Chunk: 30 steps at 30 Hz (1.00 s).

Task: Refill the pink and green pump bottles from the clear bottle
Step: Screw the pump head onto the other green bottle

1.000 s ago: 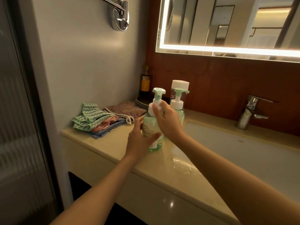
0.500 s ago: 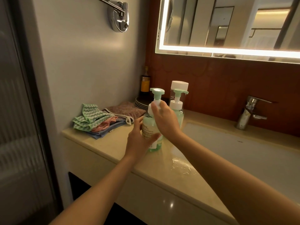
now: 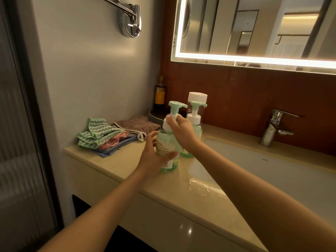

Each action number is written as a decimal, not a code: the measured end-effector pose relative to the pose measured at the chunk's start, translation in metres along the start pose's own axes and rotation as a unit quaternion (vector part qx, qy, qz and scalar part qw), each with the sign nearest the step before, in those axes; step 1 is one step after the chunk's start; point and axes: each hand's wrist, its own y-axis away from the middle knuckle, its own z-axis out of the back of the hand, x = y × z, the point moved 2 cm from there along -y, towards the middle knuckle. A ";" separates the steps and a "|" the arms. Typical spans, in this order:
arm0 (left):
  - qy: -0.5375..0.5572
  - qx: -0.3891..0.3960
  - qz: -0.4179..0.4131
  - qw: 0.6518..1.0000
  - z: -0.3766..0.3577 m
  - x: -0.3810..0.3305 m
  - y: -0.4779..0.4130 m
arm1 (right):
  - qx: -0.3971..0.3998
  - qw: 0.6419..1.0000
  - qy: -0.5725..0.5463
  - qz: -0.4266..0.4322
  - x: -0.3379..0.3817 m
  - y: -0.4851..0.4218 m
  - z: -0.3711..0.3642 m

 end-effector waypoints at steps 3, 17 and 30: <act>0.037 0.121 0.051 0.991 0.004 -0.004 -0.005 | 0.007 1.000 -0.003 0.005 -0.001 0.000 0.000; -0.085 0.198 0.098 0.972 0.027 -0.011 -0.020 | -0.003 1.000 -0.005 0.012 0.001 0.001 -0.005; -0.035 0.195 0.107 0.974 0.021 -0.013 -0.021 | 0.021 0.999 -0.033 0.007 -0.002 -0.001 -0.002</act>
